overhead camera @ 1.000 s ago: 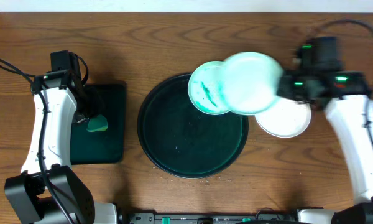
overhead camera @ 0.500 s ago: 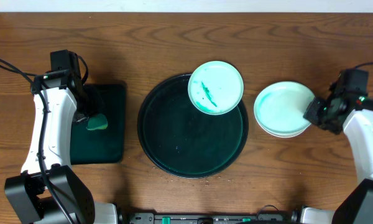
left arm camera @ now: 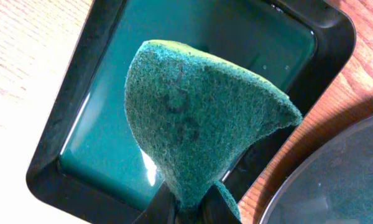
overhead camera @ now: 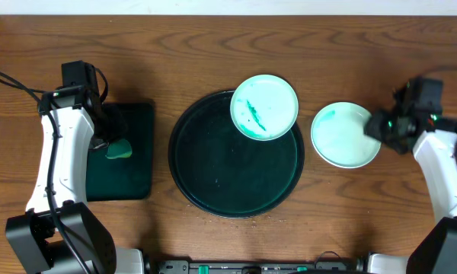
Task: Clean dirty plates on tray and stack at the side
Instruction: 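Move the right gripper to the last plate and grip its rim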
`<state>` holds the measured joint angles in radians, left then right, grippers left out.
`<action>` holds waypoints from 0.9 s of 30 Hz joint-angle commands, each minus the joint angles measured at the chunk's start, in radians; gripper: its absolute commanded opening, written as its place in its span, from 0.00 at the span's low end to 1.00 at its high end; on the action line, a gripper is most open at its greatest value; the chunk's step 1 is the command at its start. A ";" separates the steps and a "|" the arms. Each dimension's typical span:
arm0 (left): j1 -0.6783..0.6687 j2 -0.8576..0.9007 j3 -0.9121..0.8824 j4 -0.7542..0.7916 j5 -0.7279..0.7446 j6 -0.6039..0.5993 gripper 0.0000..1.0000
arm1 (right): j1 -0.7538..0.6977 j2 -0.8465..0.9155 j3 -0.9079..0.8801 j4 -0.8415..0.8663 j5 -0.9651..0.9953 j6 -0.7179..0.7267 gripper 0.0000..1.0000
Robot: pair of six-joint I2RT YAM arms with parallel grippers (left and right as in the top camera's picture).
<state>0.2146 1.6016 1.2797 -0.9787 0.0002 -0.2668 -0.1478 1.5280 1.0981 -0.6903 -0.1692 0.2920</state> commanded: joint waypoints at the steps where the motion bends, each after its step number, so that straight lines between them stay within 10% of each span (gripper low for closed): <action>1: 0.003 0.006 -0.002 0.000 -0.008 -0.016 0.07 | 0.105 0.069 0.118 0.013 -0.075 -0.043 0.45; 13: 0.003 0.006 -0.002 0.000 -0.008 -0.016 0.07 | 0.306 0.594 0.673 -0.137 -0.151 -0.311 0.55; 27: 0.003 0.006 -0.002 0.000 -0.009 -0.015 0.07 | 0.352 0.684 0.679 -0.200 -0.154 -0.354 0.29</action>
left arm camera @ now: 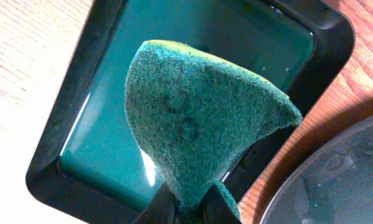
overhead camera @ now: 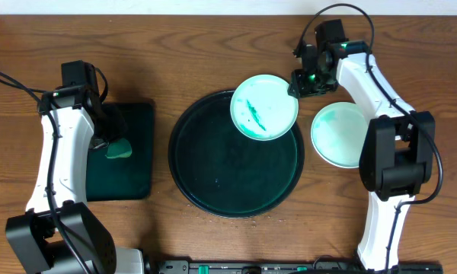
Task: Clean dirty plates on tray and stack at the side
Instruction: 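Move the right gripper to the last plate and grip its rim, then bring the sponge in the left gripper to the held plate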
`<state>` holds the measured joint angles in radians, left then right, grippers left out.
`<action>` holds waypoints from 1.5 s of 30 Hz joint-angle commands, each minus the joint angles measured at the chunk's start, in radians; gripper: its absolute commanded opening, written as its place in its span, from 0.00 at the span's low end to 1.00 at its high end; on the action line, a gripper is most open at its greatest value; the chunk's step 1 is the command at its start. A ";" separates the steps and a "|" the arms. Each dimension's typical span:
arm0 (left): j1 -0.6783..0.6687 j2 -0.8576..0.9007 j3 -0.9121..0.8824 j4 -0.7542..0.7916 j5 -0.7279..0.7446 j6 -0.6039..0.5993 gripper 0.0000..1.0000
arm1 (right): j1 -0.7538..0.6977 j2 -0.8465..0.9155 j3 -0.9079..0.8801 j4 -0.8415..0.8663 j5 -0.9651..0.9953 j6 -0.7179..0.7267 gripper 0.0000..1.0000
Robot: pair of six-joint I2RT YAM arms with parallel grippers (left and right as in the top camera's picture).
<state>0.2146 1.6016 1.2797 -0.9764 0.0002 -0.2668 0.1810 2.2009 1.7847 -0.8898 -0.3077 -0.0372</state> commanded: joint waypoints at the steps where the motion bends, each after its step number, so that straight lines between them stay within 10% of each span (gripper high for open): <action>1: 0.003 0.006 -0.002 -0.002 -0.009 -0.015 0.07 | 0.028 0.011 -0.014 -0.001 -0.015 -0.024 0.26; 12: 0.003 0.006 -0.002 -0.002 -0.009 -0.015 0.07 | 0.042 0.011 -0.134 0.063 0.003 -0.020 0.01; 31: -0.024 0.006 -0.002 0.002 0.054 -0.016 0.07 | 0.231 -0.106 -0.151 -0.138 -0.021 0.311 0.01; 45: -0.291 0.015 -0.014 0.093 0.149 -0.091 0.07 | 0.261 -0.072 -0.325 0.001 -0.015 0.515 0.01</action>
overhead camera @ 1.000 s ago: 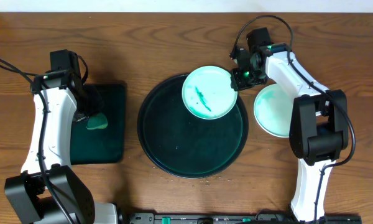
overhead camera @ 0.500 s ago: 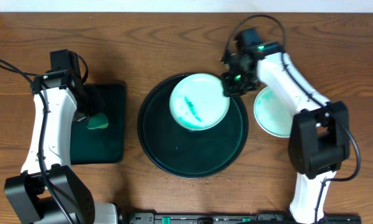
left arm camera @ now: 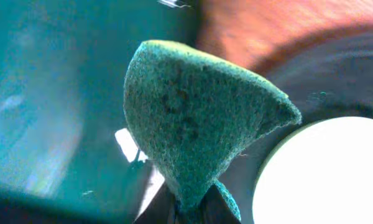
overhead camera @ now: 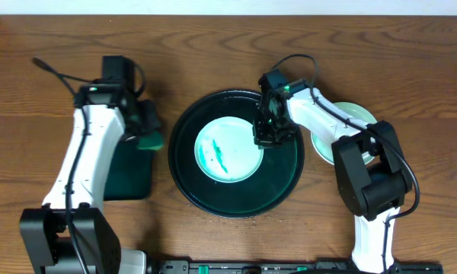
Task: Clean dirty plates on tray and stack at the side
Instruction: 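Bring the sponge in the left gripper to the held plate, then scrub the held plate with the sponge in the left gripper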
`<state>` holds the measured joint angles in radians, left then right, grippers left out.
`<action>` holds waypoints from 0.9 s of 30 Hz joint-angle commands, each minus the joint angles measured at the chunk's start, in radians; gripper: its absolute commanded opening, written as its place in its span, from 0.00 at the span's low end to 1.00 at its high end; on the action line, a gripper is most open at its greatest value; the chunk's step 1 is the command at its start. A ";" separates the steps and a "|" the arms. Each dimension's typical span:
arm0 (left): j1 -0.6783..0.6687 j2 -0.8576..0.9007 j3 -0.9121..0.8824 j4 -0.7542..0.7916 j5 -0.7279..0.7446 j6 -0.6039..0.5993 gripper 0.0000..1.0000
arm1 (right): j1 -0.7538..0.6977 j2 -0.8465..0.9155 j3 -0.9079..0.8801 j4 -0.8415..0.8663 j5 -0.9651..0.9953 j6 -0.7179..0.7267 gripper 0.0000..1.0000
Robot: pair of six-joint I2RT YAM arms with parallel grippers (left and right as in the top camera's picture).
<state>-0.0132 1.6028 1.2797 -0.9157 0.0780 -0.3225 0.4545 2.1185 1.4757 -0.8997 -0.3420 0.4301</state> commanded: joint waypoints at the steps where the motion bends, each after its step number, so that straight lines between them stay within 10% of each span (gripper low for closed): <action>1: -0.089 0.023 -0.019 0.055 0.086 -0.038 0.07 | -0.013 0.010 -0.018 0.013 0.019 0.048 0.01; 20: -0.344 0.357 -0.019 0.110 0.150 -0.089 0.07 | -0.010 0.010 -0.019 0.017 0.019 0.035 0.01; 27: -0.424 0.357 -0.020 0.113 0.544 0.222 0.07 | -0.010 0.010 -0.019 0.019 0.019 0.032 0.01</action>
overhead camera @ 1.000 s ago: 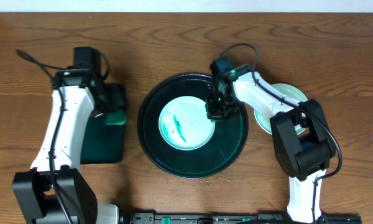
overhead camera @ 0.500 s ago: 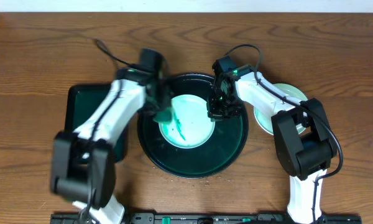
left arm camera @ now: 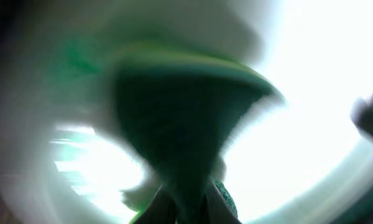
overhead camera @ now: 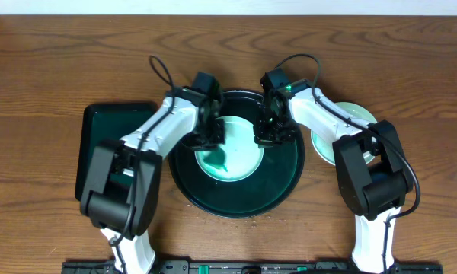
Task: Clean dirty plates on tray and stack at the side
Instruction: 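Scrub the held plate with the sponge in the left gripper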
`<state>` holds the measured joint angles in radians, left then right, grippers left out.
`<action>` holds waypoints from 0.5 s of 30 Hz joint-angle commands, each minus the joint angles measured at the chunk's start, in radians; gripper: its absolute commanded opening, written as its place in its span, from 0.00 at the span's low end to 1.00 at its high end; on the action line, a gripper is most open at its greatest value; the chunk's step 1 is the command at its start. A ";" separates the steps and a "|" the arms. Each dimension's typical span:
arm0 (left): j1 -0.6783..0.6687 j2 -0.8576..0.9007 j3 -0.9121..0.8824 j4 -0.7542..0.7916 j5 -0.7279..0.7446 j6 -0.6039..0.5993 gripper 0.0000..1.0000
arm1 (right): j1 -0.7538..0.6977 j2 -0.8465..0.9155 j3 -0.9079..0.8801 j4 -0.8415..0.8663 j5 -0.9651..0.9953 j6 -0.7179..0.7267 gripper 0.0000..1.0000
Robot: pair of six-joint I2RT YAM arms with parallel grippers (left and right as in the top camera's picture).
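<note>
A white plate point(overhead camera: 241, 154) smeared with green lies in the middle of the round black tray point(overhead camera: 289, 181). My left gripper point(overhead camera: 212, 141) is shut on a dark green sponge point(left arm camera: 180, 127), which presses on the plate's left part. The left wrist view is blurred: the sponge fills it against the bright plate point(left arm camera: 311, 93), with the left gripper point(left arm camera: 188, 208) at the bottom edge. My right gripper point(overhead camera: 268, 131) sits on the plate's right rim, apparently shut on it. A second pale plate point(overhead camera: 352, 114) lies on the table right of the tray, partly under my right arm.
A rectangular black tray point(overhead camera: 107, 152) of green water sits at the left of the table. Both arms cross over the round tray from opposite sides. Bare wood lies along the far edge and at the front corners.
My left gripper has moved right with the sponge, from beside the rectangular tray onto the plate's left part. The right gripper and the plate stay where they were.
First the sponge was held over the water tray, the dirty plate lay on the round tray's far right rim, and my right gripper was by the side plate. Then the right gripper reached the dirty plate. Later the plate lay mid-tray; now the sponge is on it.
</note>
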<state>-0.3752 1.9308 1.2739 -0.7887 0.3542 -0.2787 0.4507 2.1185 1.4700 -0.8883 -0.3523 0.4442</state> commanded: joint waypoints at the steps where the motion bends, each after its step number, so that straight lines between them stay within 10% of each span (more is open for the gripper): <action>1: -0.073 0.029 -0.014 -0.013 0.264 0.182 0.07 | -0.006 0.010 -0.014 0.007 0.029 0.018 0.01; 15: -0.011 0.029 -0.013 -0.003 -0.544 -0.202 0.07 | -0.006 0.010 -0.014 0.006 0.021 0.007 0.01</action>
<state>-0.4339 1.9438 1.2713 -0.7822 0.2005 -0.3321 0.4522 2.1189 1.4696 -0.8776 -0.3679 0.4442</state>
